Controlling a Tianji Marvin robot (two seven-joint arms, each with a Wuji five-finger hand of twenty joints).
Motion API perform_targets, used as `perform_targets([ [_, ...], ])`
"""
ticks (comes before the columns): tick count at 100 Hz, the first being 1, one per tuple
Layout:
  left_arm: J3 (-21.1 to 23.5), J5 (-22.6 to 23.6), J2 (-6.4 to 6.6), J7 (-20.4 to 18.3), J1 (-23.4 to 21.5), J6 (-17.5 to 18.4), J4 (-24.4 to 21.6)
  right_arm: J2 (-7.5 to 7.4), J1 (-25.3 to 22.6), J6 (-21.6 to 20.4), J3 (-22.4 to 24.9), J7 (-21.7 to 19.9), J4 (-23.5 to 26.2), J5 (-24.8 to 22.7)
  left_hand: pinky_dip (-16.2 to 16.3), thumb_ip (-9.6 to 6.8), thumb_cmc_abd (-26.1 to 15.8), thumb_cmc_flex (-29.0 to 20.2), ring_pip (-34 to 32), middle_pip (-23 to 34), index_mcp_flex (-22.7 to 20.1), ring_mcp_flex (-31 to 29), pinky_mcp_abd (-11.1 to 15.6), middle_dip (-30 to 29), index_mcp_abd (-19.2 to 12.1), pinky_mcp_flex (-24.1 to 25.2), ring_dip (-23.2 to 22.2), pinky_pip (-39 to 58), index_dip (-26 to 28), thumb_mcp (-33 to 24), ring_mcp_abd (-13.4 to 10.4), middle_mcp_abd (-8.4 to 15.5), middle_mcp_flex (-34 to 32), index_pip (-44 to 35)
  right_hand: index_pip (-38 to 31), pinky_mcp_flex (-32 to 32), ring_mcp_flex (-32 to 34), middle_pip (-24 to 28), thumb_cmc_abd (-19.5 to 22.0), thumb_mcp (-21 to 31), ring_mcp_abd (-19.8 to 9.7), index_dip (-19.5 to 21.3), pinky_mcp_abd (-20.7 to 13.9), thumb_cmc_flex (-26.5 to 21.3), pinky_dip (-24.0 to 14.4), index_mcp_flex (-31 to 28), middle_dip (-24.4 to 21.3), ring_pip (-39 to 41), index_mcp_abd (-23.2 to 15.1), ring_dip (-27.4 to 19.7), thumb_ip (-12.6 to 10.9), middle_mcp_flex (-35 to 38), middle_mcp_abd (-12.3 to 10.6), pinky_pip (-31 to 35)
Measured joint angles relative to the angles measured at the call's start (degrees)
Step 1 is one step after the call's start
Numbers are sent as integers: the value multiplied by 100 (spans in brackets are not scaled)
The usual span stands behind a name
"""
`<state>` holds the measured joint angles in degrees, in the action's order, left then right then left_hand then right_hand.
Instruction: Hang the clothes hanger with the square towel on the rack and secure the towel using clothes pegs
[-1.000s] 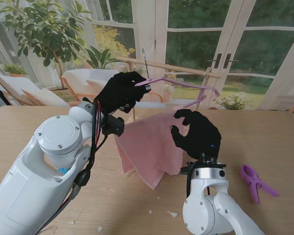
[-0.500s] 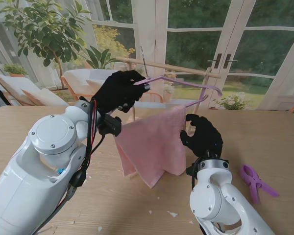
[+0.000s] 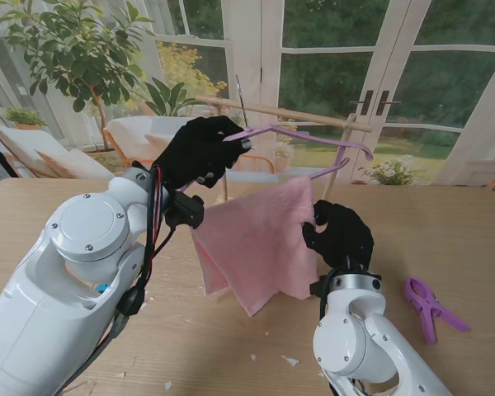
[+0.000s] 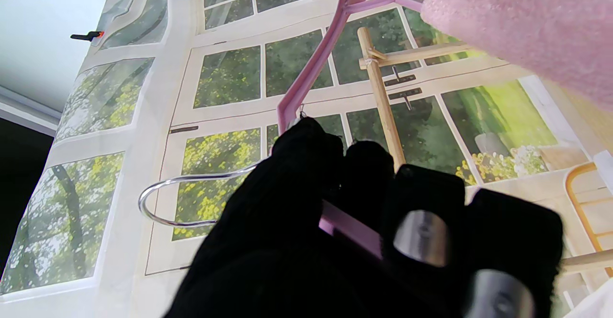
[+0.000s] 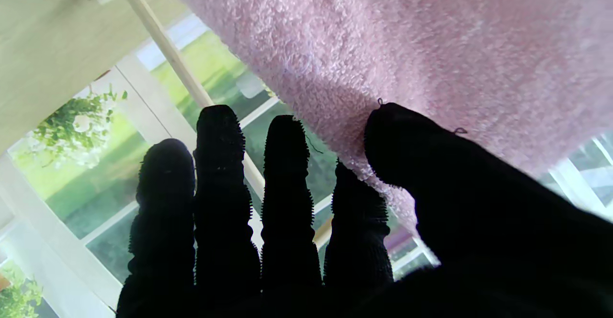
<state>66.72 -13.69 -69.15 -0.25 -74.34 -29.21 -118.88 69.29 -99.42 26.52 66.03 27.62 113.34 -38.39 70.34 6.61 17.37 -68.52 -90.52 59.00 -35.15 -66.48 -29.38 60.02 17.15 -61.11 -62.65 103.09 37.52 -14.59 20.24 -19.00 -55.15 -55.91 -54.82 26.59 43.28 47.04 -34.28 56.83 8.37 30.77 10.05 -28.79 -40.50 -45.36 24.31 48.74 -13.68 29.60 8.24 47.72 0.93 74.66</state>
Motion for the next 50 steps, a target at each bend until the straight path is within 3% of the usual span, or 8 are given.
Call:
perform_targets([
  [14, -74, 114, -7, 84, 10, 28, 66, 13, -121, -193, -14, 153, 230, -56, 0, 0, 0, 1, 0, 0, -1, 0, 0, 0, -1, 0, 0, 0, 0, -3, 0, 0, 0, 0, 63, 328, 415, 178, 0, -62, 5, -276, 21, 5, -15, -136, 217, 512, 0, 158, 4, 434, 1, 509],
  [27, -146, 192, -10, 92, 23, 30, 124, 18, -148, -288, -102, 292, 457, -92, 0, 0, 0, 3, 0, 0, -1, 0, 0, 0, -2, 0, 0, 0, 0, -4, 0, 0, 0, 0, 68, 721, 856, 870, 0, -63, -79, -276, 22, 5, -74, -149, 599, 1336, 33, 427, 4, 876, 1, 1112],
  [34, -159, 202, -10, 69, 23, 24, 130, 39, -113, -296, -156, 412, 518, -95, 0, 0, 0, 3, 0, -1, -1, 0, 0, 0, -2, 0, 0, 0, 0, -4, 0, 0, 0, 0, 55, 954, 1120, 1181, 0, -63, -100, -276, 22, 5, -78, -243, 778, 1672, 235, 502, 4, 1034, 1, 1409],
  [50, -116, 168, -4, -39, -3, 27, 128, 115, 29, 31, -149, 468, 606, -132, 0, 0, 0, 5, 0, -1, -1, 0, -1, 0, -13, 0, 0, 0, 0, -4, 0, 0, 0, 0, -133, 1345, 1489, 1555, 0, -57, -163, -276, 22, 5, -78, -356, 996, 2136, 548, 574, 4, 1291, 37, 1810],
])
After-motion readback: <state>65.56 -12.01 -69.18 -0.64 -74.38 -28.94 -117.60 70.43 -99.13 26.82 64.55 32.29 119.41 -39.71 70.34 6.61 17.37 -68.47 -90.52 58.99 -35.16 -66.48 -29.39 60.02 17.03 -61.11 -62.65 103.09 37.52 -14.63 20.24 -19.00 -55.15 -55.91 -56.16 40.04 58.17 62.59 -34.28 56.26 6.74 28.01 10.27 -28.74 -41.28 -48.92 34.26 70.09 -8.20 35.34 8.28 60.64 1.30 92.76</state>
